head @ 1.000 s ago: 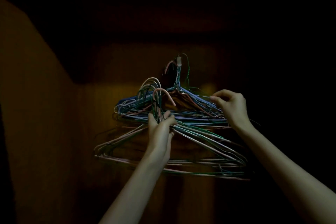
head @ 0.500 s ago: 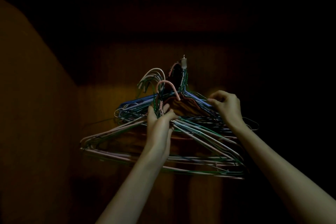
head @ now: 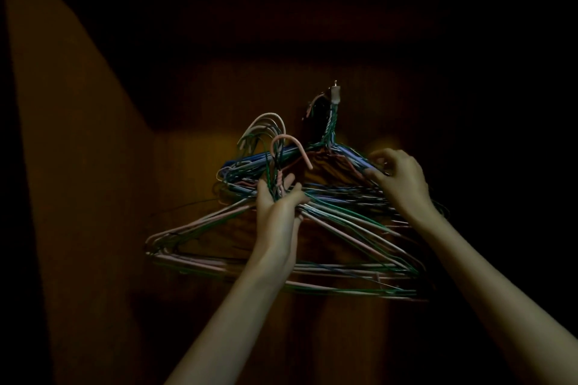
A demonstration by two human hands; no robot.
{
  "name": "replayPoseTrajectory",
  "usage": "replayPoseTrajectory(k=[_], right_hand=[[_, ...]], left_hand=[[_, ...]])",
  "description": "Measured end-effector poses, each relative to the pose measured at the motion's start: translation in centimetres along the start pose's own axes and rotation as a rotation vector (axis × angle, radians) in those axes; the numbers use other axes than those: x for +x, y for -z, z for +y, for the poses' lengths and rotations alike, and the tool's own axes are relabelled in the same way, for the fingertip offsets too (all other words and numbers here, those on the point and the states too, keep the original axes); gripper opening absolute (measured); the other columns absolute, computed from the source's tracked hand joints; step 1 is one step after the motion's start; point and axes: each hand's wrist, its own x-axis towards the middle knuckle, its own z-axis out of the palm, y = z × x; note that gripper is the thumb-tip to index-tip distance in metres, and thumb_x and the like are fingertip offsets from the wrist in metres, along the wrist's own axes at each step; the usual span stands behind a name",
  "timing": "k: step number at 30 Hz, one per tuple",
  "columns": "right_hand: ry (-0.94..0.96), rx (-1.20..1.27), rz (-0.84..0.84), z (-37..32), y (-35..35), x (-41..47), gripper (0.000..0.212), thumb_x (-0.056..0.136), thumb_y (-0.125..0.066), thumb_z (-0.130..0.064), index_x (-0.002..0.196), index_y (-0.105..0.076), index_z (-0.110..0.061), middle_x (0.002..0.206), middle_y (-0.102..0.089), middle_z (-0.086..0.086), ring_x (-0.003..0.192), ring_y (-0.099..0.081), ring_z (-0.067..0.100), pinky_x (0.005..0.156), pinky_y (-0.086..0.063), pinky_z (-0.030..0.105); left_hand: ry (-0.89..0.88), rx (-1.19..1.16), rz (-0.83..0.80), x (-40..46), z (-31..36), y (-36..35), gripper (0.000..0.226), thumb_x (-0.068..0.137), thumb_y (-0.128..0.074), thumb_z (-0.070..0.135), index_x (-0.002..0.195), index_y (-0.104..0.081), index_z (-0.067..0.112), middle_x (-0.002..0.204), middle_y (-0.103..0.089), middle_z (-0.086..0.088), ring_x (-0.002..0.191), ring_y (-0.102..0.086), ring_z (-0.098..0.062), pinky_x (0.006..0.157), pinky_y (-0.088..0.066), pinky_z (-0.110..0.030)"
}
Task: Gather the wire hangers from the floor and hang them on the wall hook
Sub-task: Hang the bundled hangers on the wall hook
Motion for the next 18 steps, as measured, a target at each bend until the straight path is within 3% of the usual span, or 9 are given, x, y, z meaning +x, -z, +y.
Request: replayPoseTrajectory(k=[3,6,11,14,18], right_hand=[[0.04,0.162,-0.084,-2.1,1.1,-2.2,0.011,0.086,-0.064,-0.019,0.097,-0.064,-0.019,0.095,-0.059,-0.005,0.09,-0.055,0.012,0.074,-0.04,0.022],[0.04,0.328,-0.315,-4.5,1.7,-4.9,0.007,0.088,-0.062,-0.021,0.088,-0.06,-0.028,0.086,-0.061,-0.015,0.081,-0.058,0.002,0.069,-0.042,0.013],[0.044,0.307,-0.549,-7.1,2.3,-8.2,0.007,0.088,-0.058,-0.031,0.085,-0.061,-0.036,0.084,-0.064,-0.017,0.08,-0.059,-0.007,0.069,-0.044,0.009],[0.028,0.291,-0.613,-8.1,2.6,-9.5,0.013,0.089,-0.059,-0.031,0.079,-0.06,-0.039,0.078,-0.063,-0.019,0.075,-0.056,-0.016,0.065,-0.042,0.007],[-0.054,0.295,-0.578,-8.7,2.6,-10.9,0.016,0.09,-0.058,-0.027,0.075,-0.06,-0.031,0.076,-0.06,-0.014,0.073,-0.055,-0.007,0.065,-0.037,0.012]], left_hand=[[0.007,-0.01,0.003,-0.7,0.2,0.6,0.085,0.087,-0.043,-0.015,0.151,-0.004,0.025,0.138,-0.05,-0.007,0.125,-0.05,-0.022,0.112,-0.028,-0.05],[0.016,-0.005,-0.003,-1.6,0.6,1.3,0.084,0.087,-0.043,-0.015,0.15,-0.006,0.026,0.138,-0.051,-0.007,0.124,-0.05,-0.021,0.111,-0.028,-0.048],[0.029,0.011,-0.022,-3.2,1.4,3.1,0.083,0.087,-0.043,-0.013,0.15,-0.007,0.026,0.136,-0.052,-0.004,0.124,-0.05,-0.02,0.112,-0.026,-0.05],[0.031,0.018,-0.035,-4.1,1.8,4.0,0.081,0.087,-0.044,-0.013,0.15,-0.01,0.025,0.136,-0.053,-0.005,0.124,-0.051,-0.02,0.111,-0.028,-0.051],[0.034,0.053,-0.076,-5.3,1.9,5.0,0.077,0.086,-0.045,-0.013,0.148,-0.019,0.025,0.132,-0.056,-0.003,0.119,-0.054,-0.018,0.11,-0.03,-0.052]])
